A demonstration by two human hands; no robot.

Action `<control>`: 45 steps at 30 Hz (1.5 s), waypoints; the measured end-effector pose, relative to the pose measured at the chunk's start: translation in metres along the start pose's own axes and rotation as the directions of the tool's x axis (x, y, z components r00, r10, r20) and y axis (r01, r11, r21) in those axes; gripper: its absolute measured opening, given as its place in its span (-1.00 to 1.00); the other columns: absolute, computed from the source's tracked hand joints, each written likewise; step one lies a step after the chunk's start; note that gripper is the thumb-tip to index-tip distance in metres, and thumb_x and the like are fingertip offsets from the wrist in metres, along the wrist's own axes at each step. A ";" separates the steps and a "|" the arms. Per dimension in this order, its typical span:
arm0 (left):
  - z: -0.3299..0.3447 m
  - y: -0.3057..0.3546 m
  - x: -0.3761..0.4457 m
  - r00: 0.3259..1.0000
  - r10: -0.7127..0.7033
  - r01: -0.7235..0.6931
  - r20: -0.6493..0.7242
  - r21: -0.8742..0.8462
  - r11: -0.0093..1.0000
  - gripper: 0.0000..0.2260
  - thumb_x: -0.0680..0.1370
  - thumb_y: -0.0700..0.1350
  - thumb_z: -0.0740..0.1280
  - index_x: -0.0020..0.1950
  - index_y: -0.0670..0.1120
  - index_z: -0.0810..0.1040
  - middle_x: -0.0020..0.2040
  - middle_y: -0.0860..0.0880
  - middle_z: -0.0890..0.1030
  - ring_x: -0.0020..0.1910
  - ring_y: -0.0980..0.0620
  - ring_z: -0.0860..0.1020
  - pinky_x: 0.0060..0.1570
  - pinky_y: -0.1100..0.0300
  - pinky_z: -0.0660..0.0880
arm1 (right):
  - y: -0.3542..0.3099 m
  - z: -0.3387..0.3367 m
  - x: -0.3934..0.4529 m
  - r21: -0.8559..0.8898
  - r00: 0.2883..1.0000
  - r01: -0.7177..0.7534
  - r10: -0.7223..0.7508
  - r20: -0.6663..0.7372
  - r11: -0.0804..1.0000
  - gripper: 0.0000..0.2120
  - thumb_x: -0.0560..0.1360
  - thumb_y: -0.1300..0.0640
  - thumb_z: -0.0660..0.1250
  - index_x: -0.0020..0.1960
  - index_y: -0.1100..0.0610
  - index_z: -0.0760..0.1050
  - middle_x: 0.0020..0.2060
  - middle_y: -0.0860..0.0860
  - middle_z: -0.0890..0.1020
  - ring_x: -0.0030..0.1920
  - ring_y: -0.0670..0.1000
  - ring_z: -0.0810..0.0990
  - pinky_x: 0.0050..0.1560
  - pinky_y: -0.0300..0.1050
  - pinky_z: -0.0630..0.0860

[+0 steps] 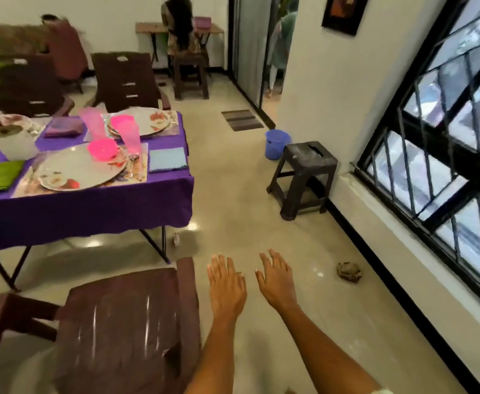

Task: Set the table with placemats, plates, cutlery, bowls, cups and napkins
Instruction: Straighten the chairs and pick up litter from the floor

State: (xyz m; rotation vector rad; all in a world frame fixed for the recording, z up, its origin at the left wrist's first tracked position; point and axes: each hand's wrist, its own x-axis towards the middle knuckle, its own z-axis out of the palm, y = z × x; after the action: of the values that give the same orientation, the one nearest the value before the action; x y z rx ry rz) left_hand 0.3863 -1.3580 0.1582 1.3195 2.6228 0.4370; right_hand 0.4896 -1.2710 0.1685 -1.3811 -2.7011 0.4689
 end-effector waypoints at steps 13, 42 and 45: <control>0.041 0.120 0.242 0.986 -0.167 0.166 0.017 0.041 0.985 -0.45 0.63 0.09 -0.11 0.54 -0.15 -0.14 0.56 -0.15 -0.14 0.53 -0.09 -0.20 0.43 0.00 -0.34 | 0.104 -0.045 0.245 0.040 0.984 0.135 -0.139 0.110 0.990 -0.48 0.63 -0.10 -0.04 0.54 0.05 0.06 0.53 0.06 0.10 0.54 0.06 0.00 0.50 0.09 -0.06; -0.063 -0.013 0.978 0.614 -0.779 0.462 -0.128 -0.742 0.486 -0.63 0.63 -0.11 0.15 0.45 -0.08 0.29 0.43 -0.09 0.35 0.38 -0.05 0.36 0.36 0.06 0.33 | -0.125 -0.056 1.035 0.314 0.806 0.480 -0.553 0.211 0.819 -0.64 0.63 0.03 0.07 0.39 0.05 0.34 0.35 0.00 0.42 0.33 -0.01 0.38 0.32 -0.14 0.30; -0.076 -0.054 1.028 0.535 -0.833 0.474 -0.141 -0.766 0.434 -0.63 0.63 -0.13 0.13 0.44 -0.13 0.26 0.41 -0.14 0.35 0.36 -0.11 0.36 0.32 0.08 0.31 | -0.174 -0.045 1.088 0.387 0.759 0.475 -0.590 0.274 0.791 -0.65 0.63 0.04 0.08 0.38 0.07 0.36 0.34 0.02 0.43 0.32 0.00 0.40 0.29 -0.16 0.32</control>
State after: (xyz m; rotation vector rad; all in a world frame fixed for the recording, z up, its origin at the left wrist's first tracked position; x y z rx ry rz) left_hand -0.2851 -0.5748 0.1889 -0.2072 2.6184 1.5259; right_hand -0.2821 -0.4838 0.1831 -0.4114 -2.9658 1.1154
